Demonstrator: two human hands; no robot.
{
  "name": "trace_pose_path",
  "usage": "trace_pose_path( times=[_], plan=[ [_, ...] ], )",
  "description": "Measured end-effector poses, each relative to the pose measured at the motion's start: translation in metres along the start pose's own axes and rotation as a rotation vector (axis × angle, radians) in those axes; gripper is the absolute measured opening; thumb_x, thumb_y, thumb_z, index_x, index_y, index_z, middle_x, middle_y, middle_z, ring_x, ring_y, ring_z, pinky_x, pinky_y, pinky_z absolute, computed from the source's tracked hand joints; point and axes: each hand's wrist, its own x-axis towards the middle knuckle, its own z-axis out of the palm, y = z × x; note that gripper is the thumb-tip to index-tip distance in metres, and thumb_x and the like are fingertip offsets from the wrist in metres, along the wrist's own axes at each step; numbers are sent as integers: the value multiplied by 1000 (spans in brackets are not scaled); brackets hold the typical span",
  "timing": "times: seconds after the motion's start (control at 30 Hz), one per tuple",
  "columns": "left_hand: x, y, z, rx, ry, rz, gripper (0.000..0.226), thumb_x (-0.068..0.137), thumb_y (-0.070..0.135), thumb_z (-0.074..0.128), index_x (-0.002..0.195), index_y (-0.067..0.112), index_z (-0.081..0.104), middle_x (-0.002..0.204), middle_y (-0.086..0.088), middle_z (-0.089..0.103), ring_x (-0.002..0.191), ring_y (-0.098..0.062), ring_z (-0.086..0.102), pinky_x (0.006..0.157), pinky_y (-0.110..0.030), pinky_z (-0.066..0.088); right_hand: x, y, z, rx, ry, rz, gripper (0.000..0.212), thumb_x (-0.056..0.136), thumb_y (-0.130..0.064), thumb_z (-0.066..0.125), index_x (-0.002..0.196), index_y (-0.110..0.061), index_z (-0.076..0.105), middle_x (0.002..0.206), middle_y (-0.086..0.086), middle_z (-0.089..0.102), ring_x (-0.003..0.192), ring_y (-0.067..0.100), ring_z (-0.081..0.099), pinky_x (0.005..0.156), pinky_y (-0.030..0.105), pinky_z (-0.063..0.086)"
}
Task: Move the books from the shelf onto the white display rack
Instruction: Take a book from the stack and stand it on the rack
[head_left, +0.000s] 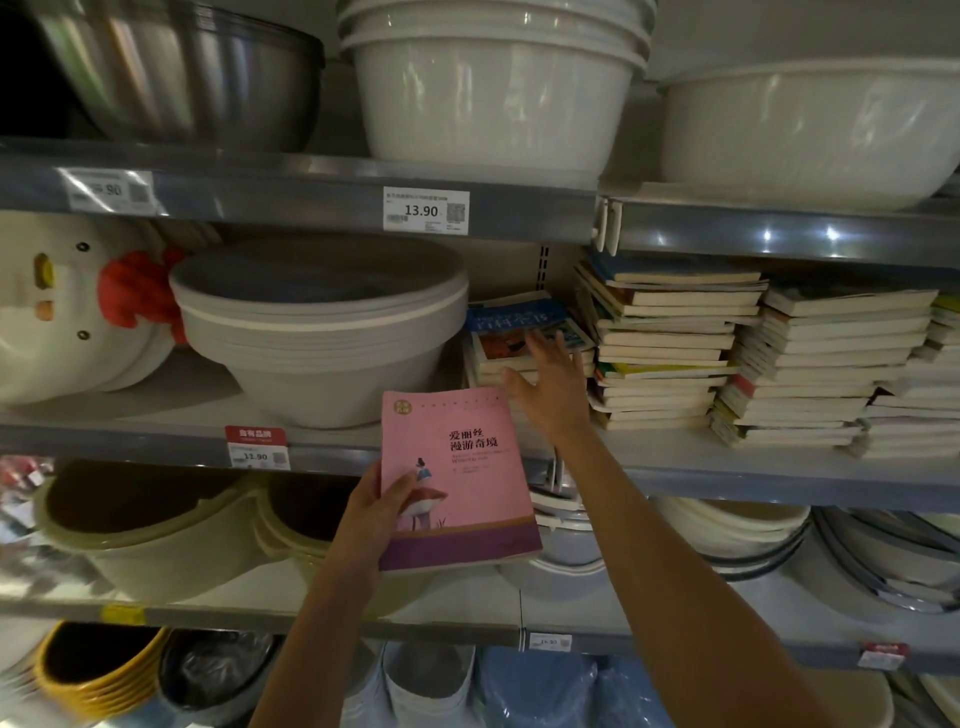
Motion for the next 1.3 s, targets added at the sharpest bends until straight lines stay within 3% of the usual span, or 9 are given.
trace_pose_path(
  times=[0.17, 0.37, 0.57, 0.73, 0.83, 0.97, 1.2, 1.3],
  plan=[
    [14, -1, -13, 8, -49, -15, 23, 103, 31, 51, 121, 19, 59, 95, -10, 77, 87, -31, 74, 76, -49, 61, 15, 3, 17, -187, -31, 2, 66, 96, -56, 50, 151, -23, 37, 157, 1, 38, 151, 22, 18, 121, 43, -3],
    [24, -3, -22, 57, -69, 8, 21, 105, 25, 48, 119, 18, 60, 99, -12, 76, 89, -32, 74, 89, -55, 56, 10, 7, 26, -262, 162, -11, 58, 86, -54, 67, 135, -24, 60, 139, 3, 59, 136, 24, 45, 119, 45, 16],
    [25, -5, -31, 42, -62, 7, 19, 105, 25, 48, 117, 18, 60, 96, -12, 76, 87, -30, 74, 88, -56, 56, -4, 5, 21, -171, 328, -115, 39, 71, -44, 83, 99, -17, 79, 98, 7, 76, 100, 34, 66, 91, 48, 47],
    [24, -3, -24, 4, -67, -5, 23, 105, 34, 45, 114, 20, 61, 97, -13, 76, 91, -34, 74, 91, -60, 54, -36, -9, 11, -76, 420, -252, 43, 67, -49, 78, 92, -15, 80, 89, 0, 77, 84, 25, 68, 70, 37, 58],
    [22, -5, -16, -16, -75, -21, 39, 105, 44, 40, 119, 16, 63, 99, -15, 76, 90, -35, 73, 86, -57, 57, -66, -15, 7, -94, 463, -273, 44, 72, -54, 74, 95, -18, 80, 92, -3, 77, 88, 23, 69, 71, 40, 58],
    [17, -8, -1, -43, -103, -88, 53, 104, 53, 33, 115, 16, 69, 95, -14, 76, 80, -29, 75, 64, -38, 60, -114, -31, 9, -58, 445, -284, 48, 76, -61, 65, 94, -19, 80, 97, -5, 77, 89, 21, 69, 76, 42, 58],
    [12, -8, 20, -84, -222, -88, 65, 96, 68, 31, 124, 22, 67, 108, -11, 75, 97, -28, 73, 75, -39, 58, -165, -38, 22, 70, 368, -240, 47, 72, -61, 68, 94, -21, 80, 100, -8, 76, 94, 14, 66, 82, 34, 57],
    [8, -2, 23, -120, -252, -106, 63, 90, 69, 51, 131, 22, 61, 117, -13, 72, 105, -32, 71, 76, -44, 59, -167, -38, 17, 114, 306, -193, 51, 72, -62, 66, 100, -21, 79, 105, -9, 75, 100, 15, 63, 86, 35, 55]
  ],
)
